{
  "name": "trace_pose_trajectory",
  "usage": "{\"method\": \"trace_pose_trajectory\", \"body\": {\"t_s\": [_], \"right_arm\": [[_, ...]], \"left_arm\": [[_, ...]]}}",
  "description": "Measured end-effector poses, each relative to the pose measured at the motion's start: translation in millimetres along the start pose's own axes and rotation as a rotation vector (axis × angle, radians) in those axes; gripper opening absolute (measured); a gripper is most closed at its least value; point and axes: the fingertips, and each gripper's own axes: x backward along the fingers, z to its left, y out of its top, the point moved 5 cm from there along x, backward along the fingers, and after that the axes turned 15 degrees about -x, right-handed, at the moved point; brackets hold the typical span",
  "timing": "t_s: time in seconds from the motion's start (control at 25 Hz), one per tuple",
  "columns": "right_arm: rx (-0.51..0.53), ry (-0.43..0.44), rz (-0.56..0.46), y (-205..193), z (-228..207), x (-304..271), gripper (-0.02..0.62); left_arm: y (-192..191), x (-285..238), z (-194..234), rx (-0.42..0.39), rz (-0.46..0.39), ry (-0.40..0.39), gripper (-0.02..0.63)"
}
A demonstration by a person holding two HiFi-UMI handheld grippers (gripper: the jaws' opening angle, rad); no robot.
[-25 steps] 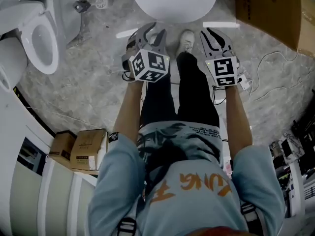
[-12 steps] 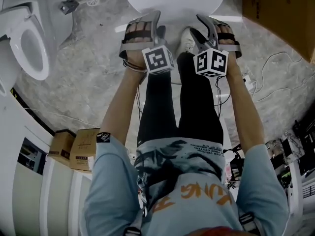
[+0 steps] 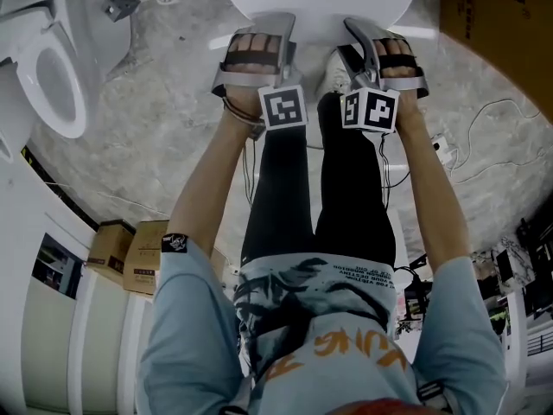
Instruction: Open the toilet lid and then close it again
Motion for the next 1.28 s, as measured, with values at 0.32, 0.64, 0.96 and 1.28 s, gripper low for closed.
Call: {"method": "trace_pose_trajectory", "body": {"t_s": [0.32,0.64,0.96,1.28], "right_arm": [[0.001,-0.049,0.008,2,-13,-2,0.393],[0.098,-0.086,-0.039,5,-4,16,0.282],[0.172,-0.158,-0.119,20,-12,55,0.276],[0.168,-0.233,-0.161,34,-26,88,0.268]], "left_arm": [[0,-5,10,-0.041,0.006,-0.026,0.342],[3,13,8,-0.220,0.037,0.034,0.272],[9,53,15,-0.321,0.036,0.163,0.225],[10,86,29,-0.327,0.039,0.273,0.176]]}}
